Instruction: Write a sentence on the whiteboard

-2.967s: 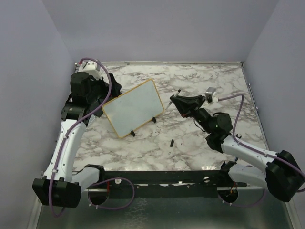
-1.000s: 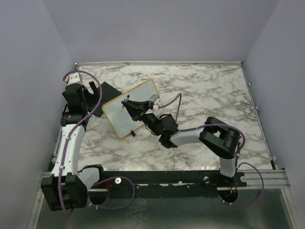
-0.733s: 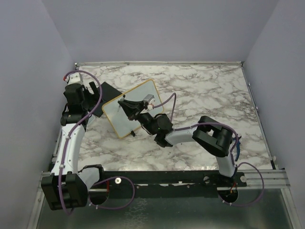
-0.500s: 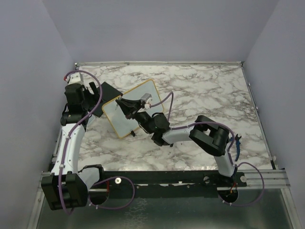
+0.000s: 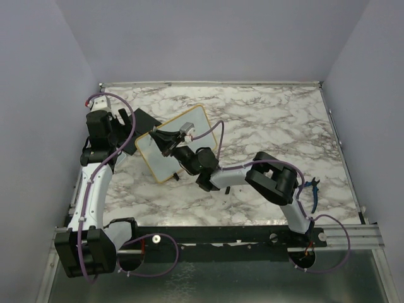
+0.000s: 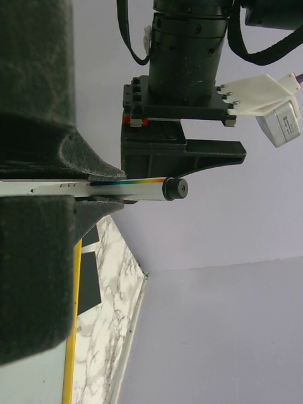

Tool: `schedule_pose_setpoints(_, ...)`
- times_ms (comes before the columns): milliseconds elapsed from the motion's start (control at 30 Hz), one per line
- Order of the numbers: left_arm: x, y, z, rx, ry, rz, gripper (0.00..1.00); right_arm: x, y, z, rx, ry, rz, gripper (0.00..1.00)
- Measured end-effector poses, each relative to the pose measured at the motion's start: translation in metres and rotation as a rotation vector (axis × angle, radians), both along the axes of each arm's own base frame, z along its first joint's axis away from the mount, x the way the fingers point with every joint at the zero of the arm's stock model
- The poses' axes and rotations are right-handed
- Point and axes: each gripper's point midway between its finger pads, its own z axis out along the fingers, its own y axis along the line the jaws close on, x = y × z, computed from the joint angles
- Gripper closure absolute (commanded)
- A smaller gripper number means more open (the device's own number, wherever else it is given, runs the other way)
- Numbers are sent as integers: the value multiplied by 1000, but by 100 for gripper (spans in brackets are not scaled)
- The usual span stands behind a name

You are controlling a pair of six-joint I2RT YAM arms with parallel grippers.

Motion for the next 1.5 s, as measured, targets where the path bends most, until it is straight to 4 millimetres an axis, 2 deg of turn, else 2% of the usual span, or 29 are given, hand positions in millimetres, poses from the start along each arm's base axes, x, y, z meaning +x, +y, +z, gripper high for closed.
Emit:
schedule_pose_setpoints(767, 0, -1, 0, -2, 0, -3, 16, 2, 21, -7, -18, -11, 16, 99)
schedule_pose_setpoints(967, 0, -1, 0, -2, -1, -4, 16, 4, 23, -15, -33, -3, 15, 99)
schedule_pose_setpoints(1500, 0, -1, 0, -6, -1, -9, 16, 4, 23, -16, -35, -1, 15, 99)
